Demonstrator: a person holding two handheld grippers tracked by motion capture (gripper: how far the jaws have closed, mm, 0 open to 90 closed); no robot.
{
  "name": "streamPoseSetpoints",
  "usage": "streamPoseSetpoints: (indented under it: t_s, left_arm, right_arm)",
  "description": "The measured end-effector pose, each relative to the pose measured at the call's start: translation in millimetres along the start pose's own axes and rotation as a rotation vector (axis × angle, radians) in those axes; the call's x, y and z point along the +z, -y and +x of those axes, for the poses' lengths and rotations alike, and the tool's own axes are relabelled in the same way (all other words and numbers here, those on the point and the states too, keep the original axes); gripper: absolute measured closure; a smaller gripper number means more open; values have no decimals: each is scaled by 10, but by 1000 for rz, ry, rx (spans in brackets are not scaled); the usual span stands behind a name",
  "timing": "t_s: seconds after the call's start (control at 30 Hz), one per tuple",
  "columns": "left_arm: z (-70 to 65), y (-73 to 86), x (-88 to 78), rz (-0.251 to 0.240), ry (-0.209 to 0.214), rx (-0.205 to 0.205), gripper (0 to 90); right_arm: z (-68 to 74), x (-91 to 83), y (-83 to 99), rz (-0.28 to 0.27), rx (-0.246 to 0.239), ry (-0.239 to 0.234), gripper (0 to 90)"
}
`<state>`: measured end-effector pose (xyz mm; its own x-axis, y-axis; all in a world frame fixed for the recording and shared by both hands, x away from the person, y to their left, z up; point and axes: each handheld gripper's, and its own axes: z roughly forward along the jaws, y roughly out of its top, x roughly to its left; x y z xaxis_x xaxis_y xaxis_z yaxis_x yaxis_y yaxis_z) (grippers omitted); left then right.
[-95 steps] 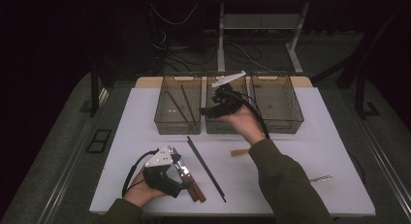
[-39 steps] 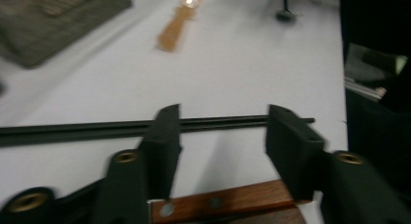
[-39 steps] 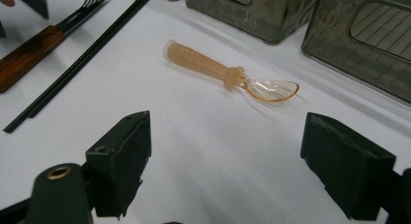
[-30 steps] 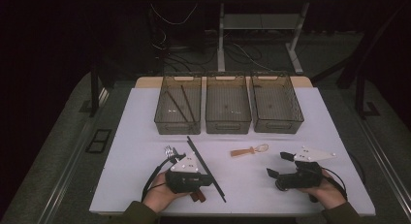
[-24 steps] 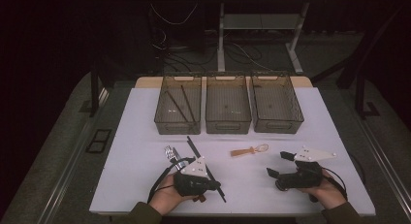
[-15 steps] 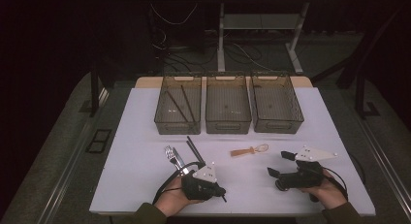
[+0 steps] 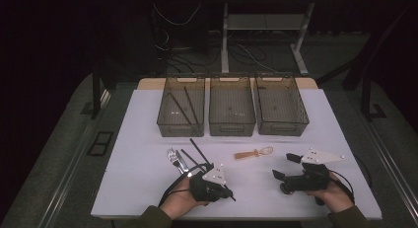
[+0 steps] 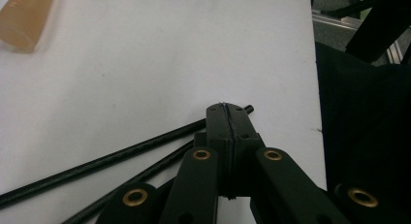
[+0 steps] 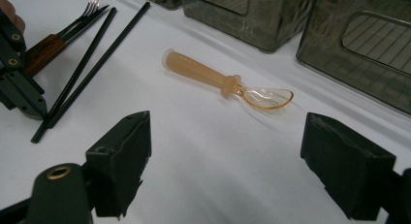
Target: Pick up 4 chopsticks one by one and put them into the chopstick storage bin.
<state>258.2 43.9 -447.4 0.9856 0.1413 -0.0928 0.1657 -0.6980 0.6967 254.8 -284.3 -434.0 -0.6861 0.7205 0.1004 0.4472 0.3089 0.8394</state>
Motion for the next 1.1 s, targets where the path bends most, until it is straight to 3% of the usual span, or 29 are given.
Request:
streamPoseSetpoints:
  t_s: [0.63,0.83,0.87,0.93,1.1]
  left_arm:
    - [136,-149,113,15,-20,25,892]
    - [158,-188,156,9,-29,5,892]
    - [181,-202,156,17,-34,27,892]
    - [181,-214,176,13,-31,6,892]
    - [247,-259,214,9,-43,24,892]
  right_arm:
    - [-5,-13,-3,-7,3,1,187]
    - [-8,-15,-3,-7,3,1,187]
    - [-8,-16,-3,-7,3,0,187]
    - [-9,-16,-3,-7,3,1,187]
    - [-13,-19,-3,-9,4,2,187]
